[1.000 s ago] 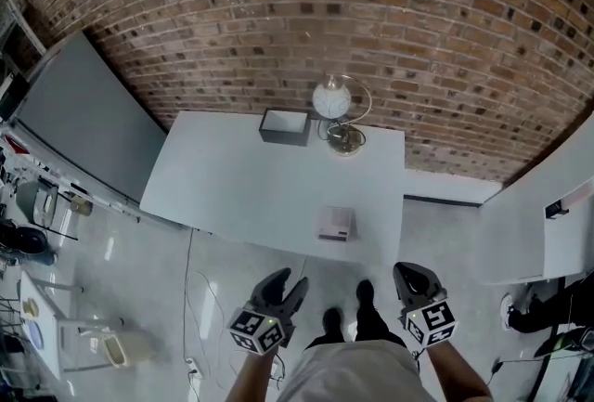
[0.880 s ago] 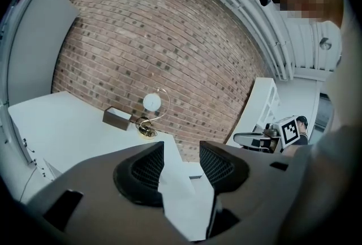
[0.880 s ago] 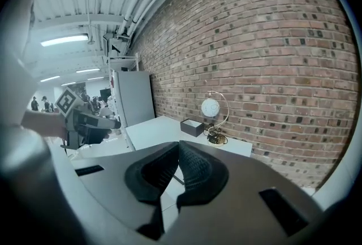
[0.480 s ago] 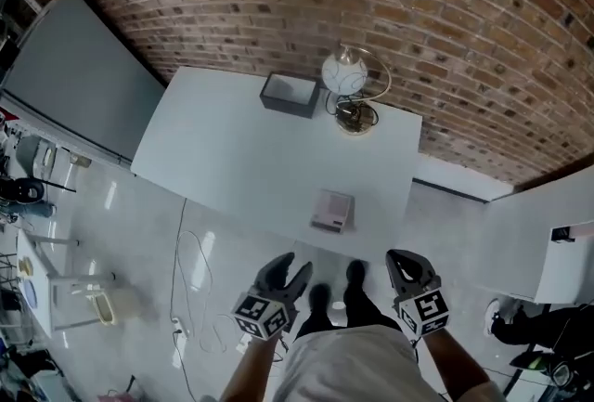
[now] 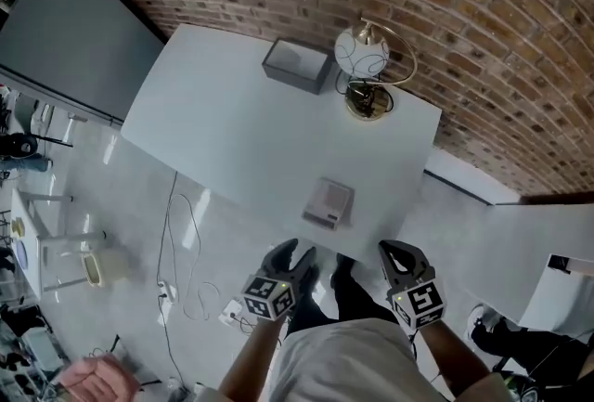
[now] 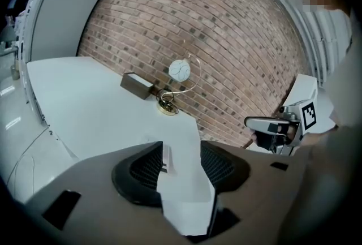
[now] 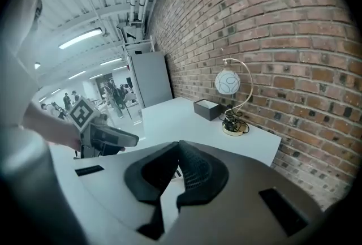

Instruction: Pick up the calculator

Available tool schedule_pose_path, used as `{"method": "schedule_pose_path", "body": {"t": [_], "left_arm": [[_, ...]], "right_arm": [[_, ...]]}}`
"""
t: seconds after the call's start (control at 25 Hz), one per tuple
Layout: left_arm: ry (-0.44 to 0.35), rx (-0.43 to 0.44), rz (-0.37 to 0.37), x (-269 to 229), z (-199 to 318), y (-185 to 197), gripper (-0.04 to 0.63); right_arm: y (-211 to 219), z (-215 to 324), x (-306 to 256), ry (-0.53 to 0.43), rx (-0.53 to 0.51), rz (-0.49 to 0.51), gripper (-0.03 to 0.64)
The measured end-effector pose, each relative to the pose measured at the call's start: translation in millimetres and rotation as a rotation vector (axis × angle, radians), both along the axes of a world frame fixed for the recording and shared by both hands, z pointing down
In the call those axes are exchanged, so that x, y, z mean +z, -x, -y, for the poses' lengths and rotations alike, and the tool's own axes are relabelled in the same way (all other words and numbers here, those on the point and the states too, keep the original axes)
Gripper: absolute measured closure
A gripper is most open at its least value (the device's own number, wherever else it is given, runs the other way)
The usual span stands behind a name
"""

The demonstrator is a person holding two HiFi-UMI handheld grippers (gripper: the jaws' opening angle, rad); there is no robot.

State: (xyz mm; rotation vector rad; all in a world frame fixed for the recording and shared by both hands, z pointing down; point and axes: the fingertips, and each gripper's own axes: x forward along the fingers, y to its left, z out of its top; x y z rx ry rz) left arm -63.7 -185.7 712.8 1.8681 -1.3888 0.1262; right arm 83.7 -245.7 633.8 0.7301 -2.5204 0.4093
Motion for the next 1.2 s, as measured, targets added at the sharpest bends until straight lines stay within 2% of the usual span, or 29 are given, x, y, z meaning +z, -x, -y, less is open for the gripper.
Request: {"method": "schedule_pose_path", "body": {"t": [0.44, 0.72, 1.0, 1.2], "left_arm": [[0.186, -0.122, -0.046, 98.3, 15.1, -2.6, 0.357], [0.296, -0.204, -0.159, 149.2, 21.9, -7.7, 0.338], [0.319, -0.295, -0.281, 170.1, 40.1, -10.7, 0.33], [0.348, -0.342, -0.341, 183.4, 48.9, -11.5, 0.336]], "right_arm": [[14.9, 23.1, 49.0, 0.072, -0.097, -0.016, 0.605], [19.4, 22.9, 71.2, 0.11, -0.131, -0.024, 0.606], [21.2, 25.4, 84.9, 0.129, -0.155, -0.025, 0.605], [23.5, 24.9, 89.9, 0.142, -0.165, -0.025, 0.605]]}}
